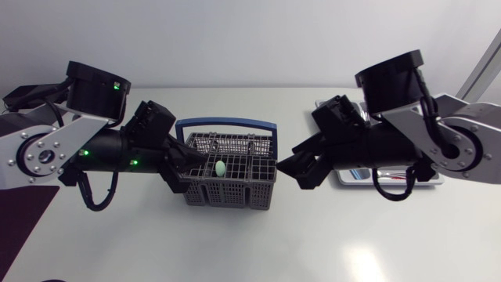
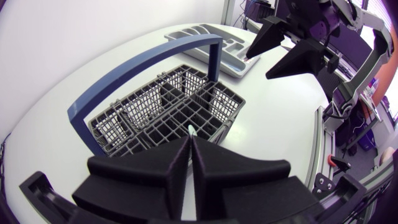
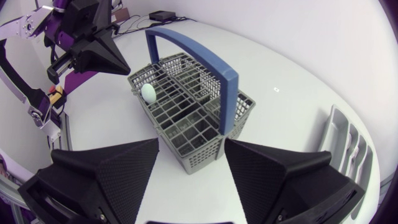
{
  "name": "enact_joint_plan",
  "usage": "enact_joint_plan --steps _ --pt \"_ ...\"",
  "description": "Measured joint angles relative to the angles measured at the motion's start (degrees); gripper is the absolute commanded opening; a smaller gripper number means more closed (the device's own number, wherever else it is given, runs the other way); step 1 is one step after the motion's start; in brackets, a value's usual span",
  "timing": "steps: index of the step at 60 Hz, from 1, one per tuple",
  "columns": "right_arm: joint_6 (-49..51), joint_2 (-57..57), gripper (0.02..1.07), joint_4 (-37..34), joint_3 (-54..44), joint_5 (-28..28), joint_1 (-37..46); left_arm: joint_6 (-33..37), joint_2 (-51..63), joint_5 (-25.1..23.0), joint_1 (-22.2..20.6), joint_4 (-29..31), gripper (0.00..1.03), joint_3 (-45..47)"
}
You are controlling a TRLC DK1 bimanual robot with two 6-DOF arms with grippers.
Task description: Unload the cutlery basket into the drawer organizer.
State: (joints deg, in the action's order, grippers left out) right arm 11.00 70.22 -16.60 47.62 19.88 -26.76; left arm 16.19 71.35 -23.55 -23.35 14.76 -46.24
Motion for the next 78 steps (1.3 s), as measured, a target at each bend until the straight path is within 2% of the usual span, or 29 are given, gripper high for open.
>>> enact_joint_plan --steps 3,12,16,23,50,78 --pt "0.26 -0.87 0.95 -0.17 -0.42 0.46 1.27 -0.2 0.37 0.0 -0.42 0.87 0.13 -0.61" --pt "1.51 -2.8 0.96 -1.31 -2.56 1.33 4.0 -1.64 1.42 -0.15 -1.49 3.37 0.25 -2.75" --pt "1.92 -3.3 0.96 -1.66 -3.58 1.4 4.46 -2.27 1.97 -0.15 -1.55 3.98 0.26 -3.78" --pt "2.36 -4.24 0.96 -1.73 -4.46 2.27 5.16 -3.19 3.5 -0.15 -1.57 5.14 0.37 -5.62" --pt "2.82 -6.12 0.97 -2.99 -5.86 3.89 7.19 -6.12 8.0 0.72 -3.08 9.42 0.61 -10.32" --pt "4.28 -9.14 0.97 -4.9 -6.34 5.25 10.01 -6.21 12.07 4.2 -3.65 11.32 0.59 -12.63"
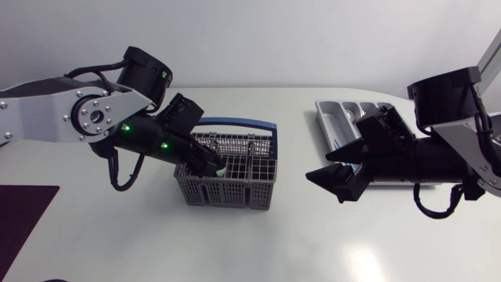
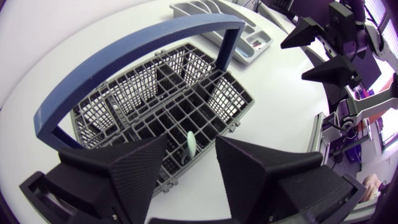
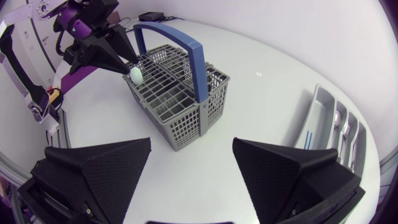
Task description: Unload the cutlery basket into the drawer organizer.
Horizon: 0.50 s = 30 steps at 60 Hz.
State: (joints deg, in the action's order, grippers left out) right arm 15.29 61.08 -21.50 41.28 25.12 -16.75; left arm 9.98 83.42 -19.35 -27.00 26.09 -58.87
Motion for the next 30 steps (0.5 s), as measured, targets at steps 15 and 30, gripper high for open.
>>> enact_joint_plan --steps 15,30 --pt "0.48 -0.79 0.97 -0.83 -0.22 0.52 0.74 -0.98 1.81 1.2 -0.83 0.0 0.36 -0.85" --pt "1.25 -1.14 0.97 -0.9 -0.9 0.76 1.51 -1.29 2.99 1.75 -0.83 0.55 0.21 -1.51"
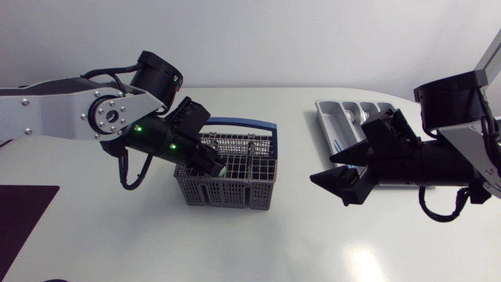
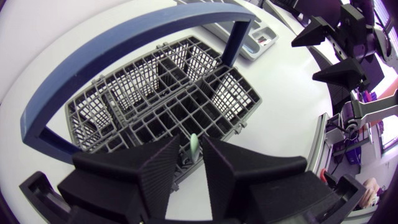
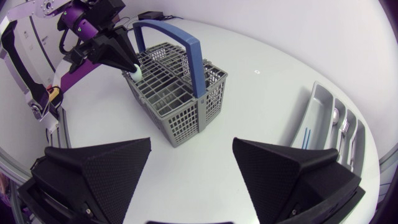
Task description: Unload the cutlery basket into the drawer organizer.
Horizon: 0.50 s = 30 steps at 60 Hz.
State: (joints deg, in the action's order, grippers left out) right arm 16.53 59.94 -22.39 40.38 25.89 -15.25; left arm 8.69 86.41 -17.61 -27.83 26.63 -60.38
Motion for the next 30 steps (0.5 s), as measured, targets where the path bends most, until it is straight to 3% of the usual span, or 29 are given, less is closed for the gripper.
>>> enact_joint_plan --steps 6,30 --pt "0.24 0.0 0.97 -0.13 -0.02 0.09 0.09 -0.17 0.42 -0.04 0.0 0.17 0.1 -0.31" --pt "0.26 -0.26 0.97 -0.26 -0.02 0.94 0.42 -1.2 0.63 -0.09 -0.04 2.49 0.07 -2.03"
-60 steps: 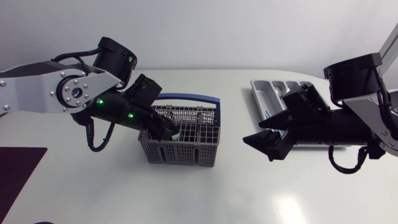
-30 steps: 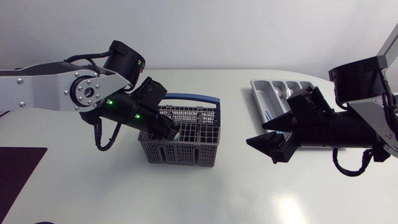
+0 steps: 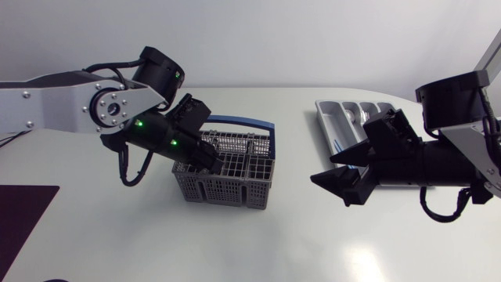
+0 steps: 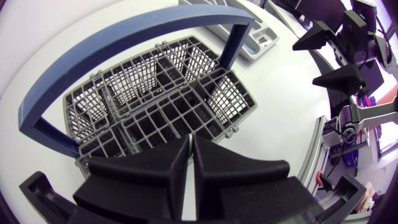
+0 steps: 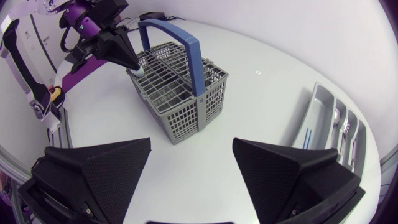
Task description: Unload the cutlery basket into the drawer organizer.
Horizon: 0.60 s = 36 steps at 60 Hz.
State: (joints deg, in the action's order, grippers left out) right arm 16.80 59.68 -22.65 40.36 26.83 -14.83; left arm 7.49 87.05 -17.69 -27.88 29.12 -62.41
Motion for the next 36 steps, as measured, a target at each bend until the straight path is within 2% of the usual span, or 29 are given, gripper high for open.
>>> enact_joint_plan --steps 6,20,36 --pt "0.02 -0.37 0.96 -0.13 0.0 0.0 0.0 -0.42 -0.11 -0.72 0.13 0.17 0.07 -0.02" --pt "0.02 -0.76 0.96 -0.72 0.0 0.04 0.0 -2.67 -0.52 -8.52 3.5 1.05 0.07 -0.46" --pt "0.02 -1.62 0.96 -1.81 0.02 0.22 0.0 -3.98 -3.48 -12.13 5.77 1.75 0.07 -0.68"
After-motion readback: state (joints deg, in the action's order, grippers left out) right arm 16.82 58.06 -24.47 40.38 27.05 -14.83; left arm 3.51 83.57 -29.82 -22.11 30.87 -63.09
